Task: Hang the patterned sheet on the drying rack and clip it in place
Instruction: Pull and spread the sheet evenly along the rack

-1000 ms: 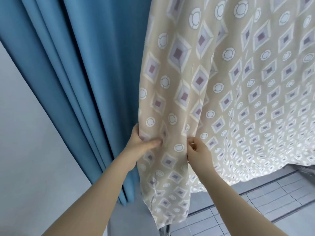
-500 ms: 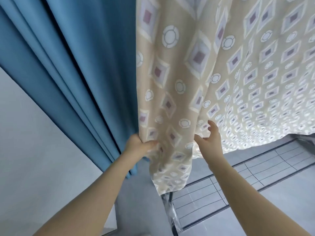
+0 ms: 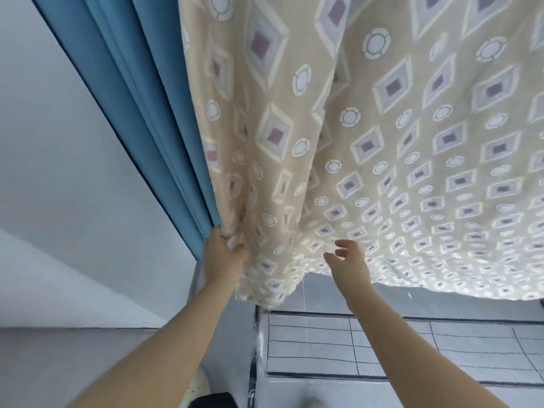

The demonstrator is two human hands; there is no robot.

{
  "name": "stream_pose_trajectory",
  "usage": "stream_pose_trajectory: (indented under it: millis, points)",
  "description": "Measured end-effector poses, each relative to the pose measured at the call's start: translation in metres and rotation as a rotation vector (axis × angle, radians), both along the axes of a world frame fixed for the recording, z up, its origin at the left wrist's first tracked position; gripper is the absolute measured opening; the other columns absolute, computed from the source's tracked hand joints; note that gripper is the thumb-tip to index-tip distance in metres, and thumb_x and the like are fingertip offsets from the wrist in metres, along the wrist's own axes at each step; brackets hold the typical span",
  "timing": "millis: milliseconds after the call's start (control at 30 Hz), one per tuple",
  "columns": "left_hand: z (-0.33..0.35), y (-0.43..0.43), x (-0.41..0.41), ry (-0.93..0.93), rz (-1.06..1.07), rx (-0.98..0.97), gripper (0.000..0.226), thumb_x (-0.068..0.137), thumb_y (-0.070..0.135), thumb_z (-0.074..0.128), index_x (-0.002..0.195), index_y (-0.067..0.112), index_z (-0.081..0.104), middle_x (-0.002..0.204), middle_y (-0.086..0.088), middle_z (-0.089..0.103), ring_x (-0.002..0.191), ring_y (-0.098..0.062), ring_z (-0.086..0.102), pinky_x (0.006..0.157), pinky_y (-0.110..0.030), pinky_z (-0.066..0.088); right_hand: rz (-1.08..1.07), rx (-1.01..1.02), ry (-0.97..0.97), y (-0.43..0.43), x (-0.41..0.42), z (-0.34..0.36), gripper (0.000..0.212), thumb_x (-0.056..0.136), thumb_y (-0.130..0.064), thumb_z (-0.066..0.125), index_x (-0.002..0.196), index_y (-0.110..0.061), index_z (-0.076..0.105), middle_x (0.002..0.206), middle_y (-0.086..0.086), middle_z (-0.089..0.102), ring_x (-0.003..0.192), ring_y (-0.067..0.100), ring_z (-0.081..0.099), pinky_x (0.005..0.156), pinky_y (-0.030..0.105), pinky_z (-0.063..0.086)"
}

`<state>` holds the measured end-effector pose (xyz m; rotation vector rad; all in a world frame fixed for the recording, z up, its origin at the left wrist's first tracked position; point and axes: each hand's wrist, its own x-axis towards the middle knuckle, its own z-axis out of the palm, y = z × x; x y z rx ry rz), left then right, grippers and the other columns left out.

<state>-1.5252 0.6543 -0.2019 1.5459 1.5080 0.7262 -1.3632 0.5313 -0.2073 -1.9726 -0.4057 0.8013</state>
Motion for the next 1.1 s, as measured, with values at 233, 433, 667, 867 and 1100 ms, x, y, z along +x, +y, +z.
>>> stream_pose_trajectory:
  millis: [233,433,667,867,1100]
  points:
    - [-0.018,-0.054,0.0,0.053,0.062,-0.125,0.029,0.08,0.0,0.06,0.106,0.006,0.048,0.106,-0.013,0.053,0.084,-0.022,0.05,0.069,-0.026,0.037,0.066,-0.063,0.123,-0.032,0.011,-0.019,0.033,0.09,-0.015,0.051,0.122,-0.015,0.046,0.113,0.007,0.054,0.081,0.02,0.053,0.066,0.03,0.041]
    - [-0.039,-0.073,0.016,0.158,-0.235,-0.207,0.015,0.084,0.004,0.053,0.093,0.016,0.055,0.096,0.003,0.058,0.089,-0.015,0.053,0.068,-0.022,0.035,-0.018,-0.167,0.222,-0.045,0.01,-0.049,0.03,0.09,-0.013,0.051,0.12,-0.012,0.048,0.1,0.003,0.055,0.082,0.024,0.054,0.067,0.033,0.043]
    - [-0.056,-0.078,0.051,0.062,-0.257,-0.421,0.013,0.082,0.01,0.055,0.075,0.021,0.056,0.074,0.006,0.059,0.073,-0.016,0.056,0.061,-0.024,0.04,-0.125,-0.16,0.436,-0.057,0.035,-0.067,0.019,0.093,-0.012,0.05,0.112,-0.012,0.051,0.102,0.007,0.055,0.078,0.022,0.056,0.058,0.028,0.044]
    - [-0.067,-0.088,0.122,-0.438,0.231,-0.766,0.026,0.092,0.001,0.041,0.071,0.014,0.047,0.061,-0.002,0.037,0.05,-0.013,0.033,0.054,-0.024,0.028,-0.179,-0.171,0.727,-0.06,0.107,-0.075,0.006,0.093,-0.022,0.055,0.095,-0.016,0.056,0.095,0.004,0.06,0.077,0.023,0.057,0.062,0.03,0.046]
    - [-0.116,-0.072,0.167,-0.555,0.47,-0.983,0.008,0.094,0.015,0.049,0.088,0.015,0.053,0.083,0.001,0.052,0.071,-0.013,0.049,0.066,-0.025,0.041,-0.424,-0.074,0.929,-0.043,0.161,-0.125,0.023,0.09,-0.029,0.058,0.105,-0.013,0.052,0.117,0.006,0.056,0.1,0.029,0.058,0.081,0.037,0.048]
